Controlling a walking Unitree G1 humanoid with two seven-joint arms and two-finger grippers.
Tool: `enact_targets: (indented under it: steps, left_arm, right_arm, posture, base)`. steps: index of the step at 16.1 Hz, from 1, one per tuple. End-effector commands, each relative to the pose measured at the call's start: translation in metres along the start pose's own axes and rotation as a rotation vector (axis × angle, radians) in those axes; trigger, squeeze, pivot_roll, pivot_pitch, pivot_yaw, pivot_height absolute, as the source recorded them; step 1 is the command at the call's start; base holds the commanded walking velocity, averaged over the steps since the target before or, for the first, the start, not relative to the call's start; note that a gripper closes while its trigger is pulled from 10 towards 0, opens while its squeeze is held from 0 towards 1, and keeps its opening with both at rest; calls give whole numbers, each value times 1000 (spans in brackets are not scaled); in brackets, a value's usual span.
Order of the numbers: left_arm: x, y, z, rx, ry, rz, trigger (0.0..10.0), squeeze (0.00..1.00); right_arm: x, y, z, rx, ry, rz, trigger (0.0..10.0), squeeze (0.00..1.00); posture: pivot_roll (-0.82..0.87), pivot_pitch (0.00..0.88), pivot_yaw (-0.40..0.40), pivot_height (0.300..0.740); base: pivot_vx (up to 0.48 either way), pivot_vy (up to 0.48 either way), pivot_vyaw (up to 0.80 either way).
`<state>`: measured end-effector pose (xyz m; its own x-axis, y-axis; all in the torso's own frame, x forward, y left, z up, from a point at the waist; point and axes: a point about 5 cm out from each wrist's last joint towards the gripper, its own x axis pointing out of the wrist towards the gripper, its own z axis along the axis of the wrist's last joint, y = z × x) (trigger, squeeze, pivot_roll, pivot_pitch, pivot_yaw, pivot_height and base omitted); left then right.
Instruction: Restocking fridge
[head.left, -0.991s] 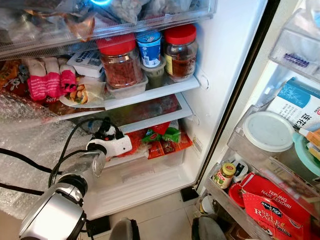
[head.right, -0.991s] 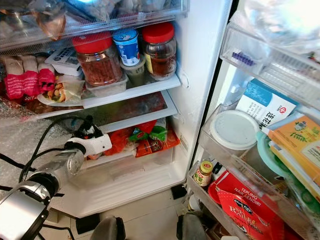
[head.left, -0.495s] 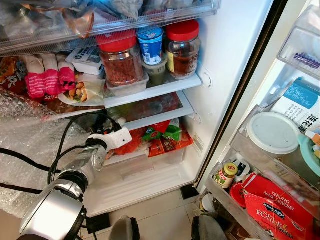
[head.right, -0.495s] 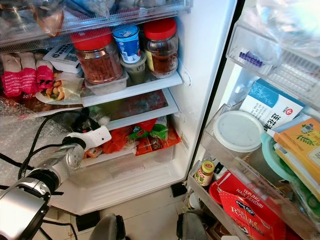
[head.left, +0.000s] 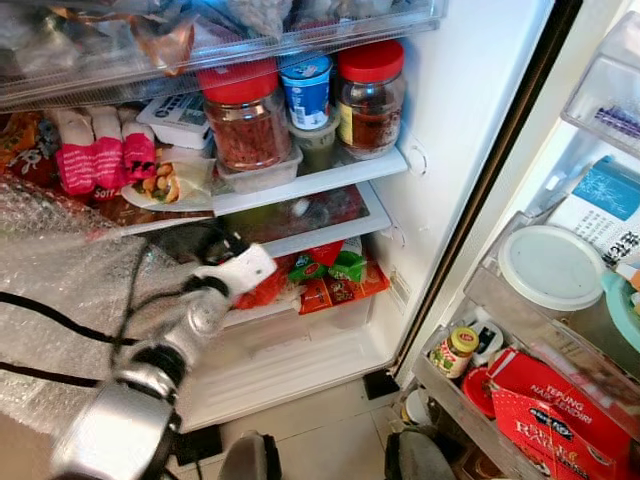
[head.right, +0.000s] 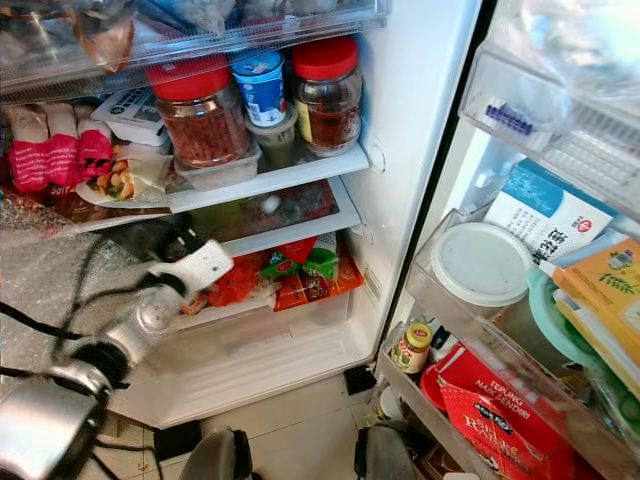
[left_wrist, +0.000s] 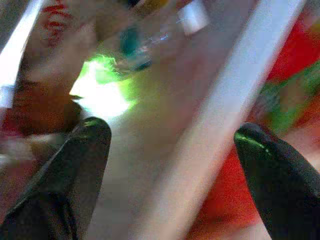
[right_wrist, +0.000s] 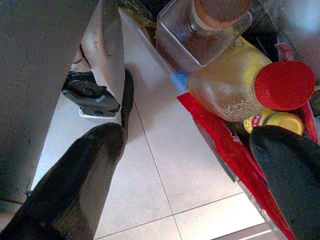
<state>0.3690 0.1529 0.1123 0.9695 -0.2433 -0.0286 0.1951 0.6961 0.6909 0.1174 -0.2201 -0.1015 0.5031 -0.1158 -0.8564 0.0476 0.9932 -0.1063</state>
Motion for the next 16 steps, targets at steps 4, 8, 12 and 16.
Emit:
enact_targets:
  steps: [4, 8, 12, 16]
  left_arm:
    - [-39, -48, -36, -505, 90, -72, 10000, 0]
    - [-87, -77, -81, -653, 298, -84, 10000, 0]
    - [-120, -88, -115, -711, 531, -28, 10000, 0]
    - [-148, -95, -135, -677, 682, -18, 10000, 0]
  right_arm:
    - [-2, 17, -12, 2, 42, 58, 10000, 0]
    - [-2, 17, -12, -3, 43, 62, 10000, 0]
    - [-2, 16, -11, -9, 39, 62, 10000, 0]
    - [-2, 16, -11, -15, 42, 63, 10000, 0]
  posture:
    - [-48, 155, 57, 634]
    - [-42, 158, 56, 634]
    - [-46, 159, 51, 634]
    - [-39, 161, 45, 634]
  base:
    - [0, 0, 0]
    - [0, 0, 0]
    - [0, 0, 0]
    - [0, 0, 0]
